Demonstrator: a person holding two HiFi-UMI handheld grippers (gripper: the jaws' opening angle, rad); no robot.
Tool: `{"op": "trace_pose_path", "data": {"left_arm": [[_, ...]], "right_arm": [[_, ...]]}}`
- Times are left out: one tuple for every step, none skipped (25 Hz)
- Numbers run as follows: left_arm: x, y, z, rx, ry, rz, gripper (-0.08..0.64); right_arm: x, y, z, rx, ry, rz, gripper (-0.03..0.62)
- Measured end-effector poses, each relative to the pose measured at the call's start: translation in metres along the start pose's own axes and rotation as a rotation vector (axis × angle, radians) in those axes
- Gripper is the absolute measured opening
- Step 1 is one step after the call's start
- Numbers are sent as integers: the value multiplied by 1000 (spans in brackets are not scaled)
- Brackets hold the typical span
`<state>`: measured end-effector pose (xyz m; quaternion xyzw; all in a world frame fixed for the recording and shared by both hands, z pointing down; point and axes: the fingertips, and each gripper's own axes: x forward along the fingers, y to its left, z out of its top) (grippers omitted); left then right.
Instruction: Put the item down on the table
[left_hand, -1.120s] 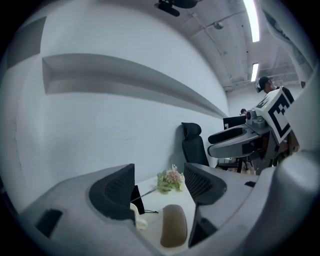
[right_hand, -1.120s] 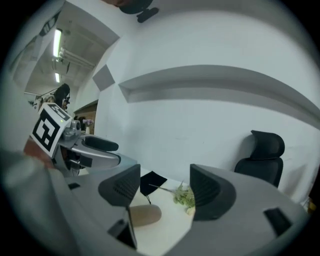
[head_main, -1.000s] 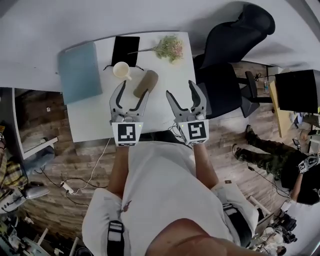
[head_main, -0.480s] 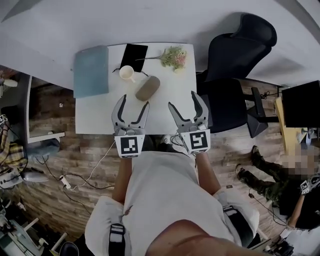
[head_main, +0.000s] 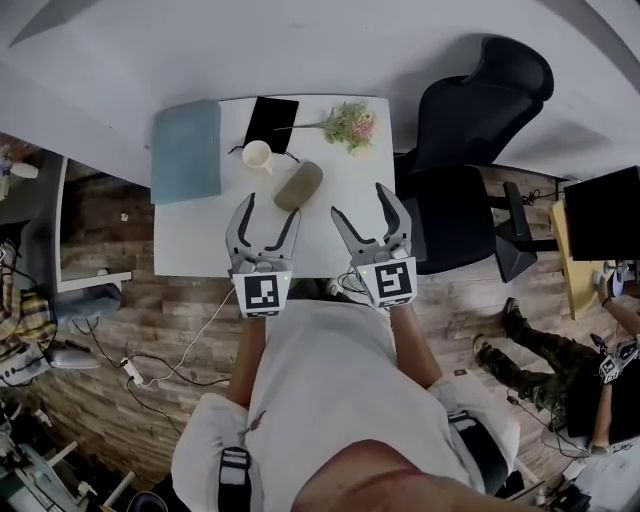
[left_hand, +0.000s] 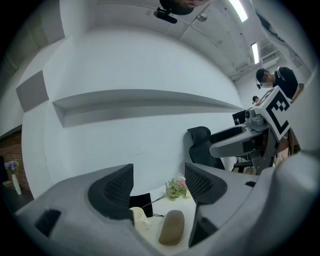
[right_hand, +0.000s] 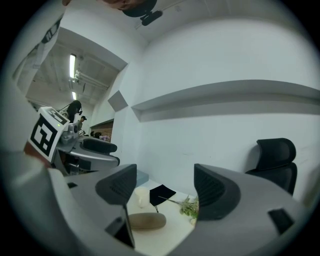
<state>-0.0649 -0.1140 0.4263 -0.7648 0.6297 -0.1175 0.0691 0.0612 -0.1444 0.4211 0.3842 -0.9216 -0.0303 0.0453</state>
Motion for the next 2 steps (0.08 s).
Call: {"op": "trace_pose_path", "data": {"left_arm": [[3, 5, -1, 2, 0, 1, 318], [6, 11, -3, 4, -1, 2, 318]], "right_arm": [[6, 1, 0, -2, -2, -1, 342], [12, 1, 1, -4, -4, -3, 343]]}}
